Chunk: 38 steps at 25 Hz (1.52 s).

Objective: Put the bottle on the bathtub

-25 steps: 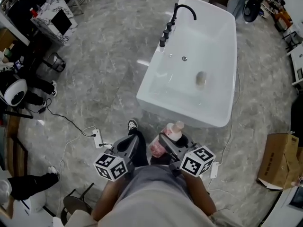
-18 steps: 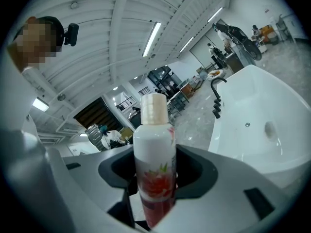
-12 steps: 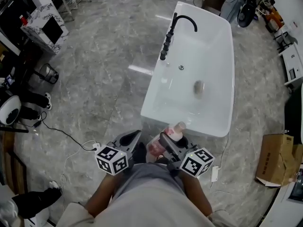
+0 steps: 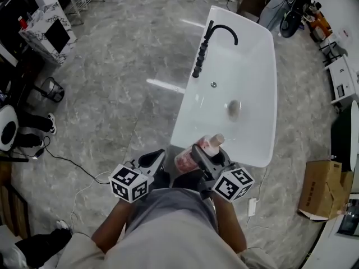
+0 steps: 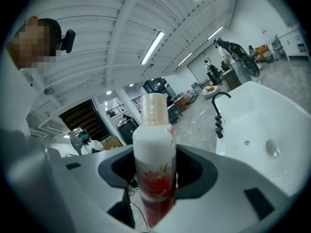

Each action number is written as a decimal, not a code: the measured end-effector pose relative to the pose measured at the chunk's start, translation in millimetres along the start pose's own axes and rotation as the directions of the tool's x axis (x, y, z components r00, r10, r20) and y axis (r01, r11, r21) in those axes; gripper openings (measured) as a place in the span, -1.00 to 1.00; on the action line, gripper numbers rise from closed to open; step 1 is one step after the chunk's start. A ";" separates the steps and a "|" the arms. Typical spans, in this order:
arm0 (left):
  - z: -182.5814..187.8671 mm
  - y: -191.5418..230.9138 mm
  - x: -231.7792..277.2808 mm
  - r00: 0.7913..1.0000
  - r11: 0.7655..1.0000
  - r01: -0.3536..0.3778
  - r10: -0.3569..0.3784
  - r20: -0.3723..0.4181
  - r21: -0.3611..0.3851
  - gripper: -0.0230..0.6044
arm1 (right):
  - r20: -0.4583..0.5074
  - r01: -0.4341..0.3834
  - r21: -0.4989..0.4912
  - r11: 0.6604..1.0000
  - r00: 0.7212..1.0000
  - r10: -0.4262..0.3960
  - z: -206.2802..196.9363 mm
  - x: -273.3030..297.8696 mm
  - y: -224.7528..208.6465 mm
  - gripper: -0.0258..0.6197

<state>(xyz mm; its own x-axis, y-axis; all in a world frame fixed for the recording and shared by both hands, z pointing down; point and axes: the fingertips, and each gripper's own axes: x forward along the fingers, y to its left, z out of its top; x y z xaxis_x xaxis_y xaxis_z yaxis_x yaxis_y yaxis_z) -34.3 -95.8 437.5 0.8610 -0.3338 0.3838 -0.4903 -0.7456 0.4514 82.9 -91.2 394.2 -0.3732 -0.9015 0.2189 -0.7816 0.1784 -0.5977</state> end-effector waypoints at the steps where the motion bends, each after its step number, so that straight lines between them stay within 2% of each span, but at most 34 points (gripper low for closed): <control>1: -1.3 2.7 1.4 1.000 1.000 0.007 -0.007 -0.005 -0.016 -0.90 | -0.003 0.007 -0.005 1.000 1.000 -0.007 -1.2 4.9 -3.5 -0.26; 7: 3.9 14.3 10.4 1.000 0.999 -0.002 0.001 -0.022 -0.053 -0.90 | -0.027 0.017 -0.006 1.000 0.999 -0.017 -2.6 28.6 -27.3 -0.26; 15: 10.6 19.4 28.3 0.999 0.992 -0.037 0.034 -0.023 -0.123 -0.90 | -0.109 0.015 -0.020 1.000 0.994 -0.018 -14.7 53.4 -67.9 -0.26; 26: 2.2 32.7 30.9 0.995 0.983 -0.092 0.085 -0.050 -0.157 -0.90 | -0.199 0.078 0.012 0.997 0.977 -0.074 -52.4 77.2 -122.2 -0.26; 38: -15.2 48.0 7.2 0.989 0.969 -0.145 0.134 -0.069 -0.199 -0.90 | -0.272 0.137 0.027 0.990 0.954 -0.124 -99.0 101.4 -161.5 -0.26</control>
<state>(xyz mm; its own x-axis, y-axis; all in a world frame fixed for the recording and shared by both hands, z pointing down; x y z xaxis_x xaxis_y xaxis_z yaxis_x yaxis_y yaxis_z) -53.7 -125.2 474.3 0.7762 -0.3895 0.4958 -0.6270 -0.5592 0.5424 121.8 -172.5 589.3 -0.3949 -0.7750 0.4933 -0.8117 0.0429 -0.5824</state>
